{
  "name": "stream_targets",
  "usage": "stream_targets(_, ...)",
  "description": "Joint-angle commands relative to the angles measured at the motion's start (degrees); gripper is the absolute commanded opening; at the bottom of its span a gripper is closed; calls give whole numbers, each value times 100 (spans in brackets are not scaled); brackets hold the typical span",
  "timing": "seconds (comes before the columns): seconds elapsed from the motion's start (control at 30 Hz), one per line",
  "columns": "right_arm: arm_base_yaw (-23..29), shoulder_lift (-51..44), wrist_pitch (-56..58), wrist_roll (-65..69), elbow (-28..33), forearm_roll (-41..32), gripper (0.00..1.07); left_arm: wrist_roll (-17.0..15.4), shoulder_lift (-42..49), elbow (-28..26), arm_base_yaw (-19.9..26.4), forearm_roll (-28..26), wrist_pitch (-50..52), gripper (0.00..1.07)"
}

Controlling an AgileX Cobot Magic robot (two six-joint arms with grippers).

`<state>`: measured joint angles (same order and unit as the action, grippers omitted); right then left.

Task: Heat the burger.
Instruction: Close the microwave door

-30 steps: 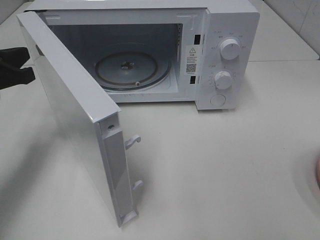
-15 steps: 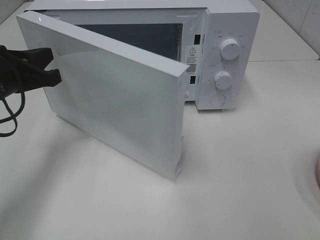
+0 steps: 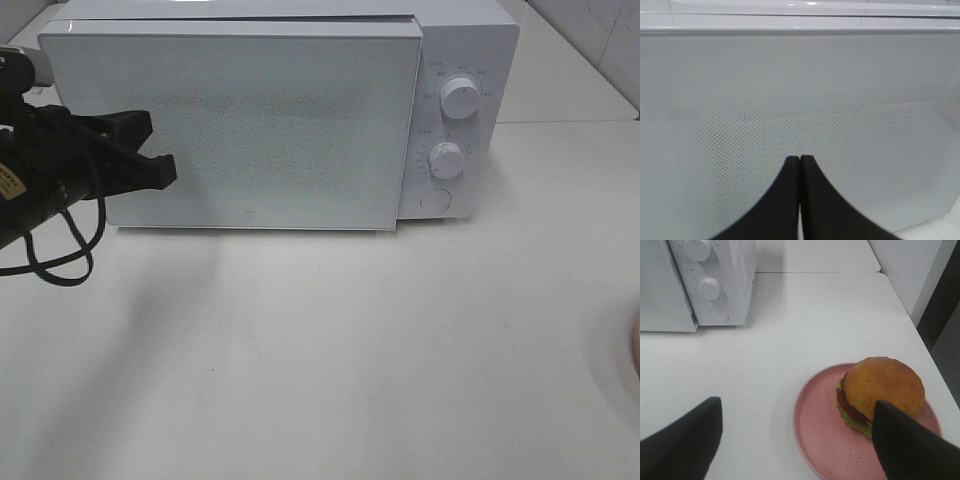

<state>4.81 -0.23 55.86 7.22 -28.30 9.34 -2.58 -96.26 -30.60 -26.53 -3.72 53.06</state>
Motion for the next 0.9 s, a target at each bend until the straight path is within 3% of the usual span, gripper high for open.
stream_targets(0.03, -34, -201, -63, 11, 6, 0, 74, 74, -160, -401, -189, -201, -212, 0)
stream_targets(0.47, -34, -201, -63, 11, 6, 0, 74, 160, -676, -1621, -561, -286, -1152, 0)
stream_targets(0.9, -34, -201, -63, 11, 6, 0, 74, 155, -1077, -2624, -561, -286, -1753, 0)
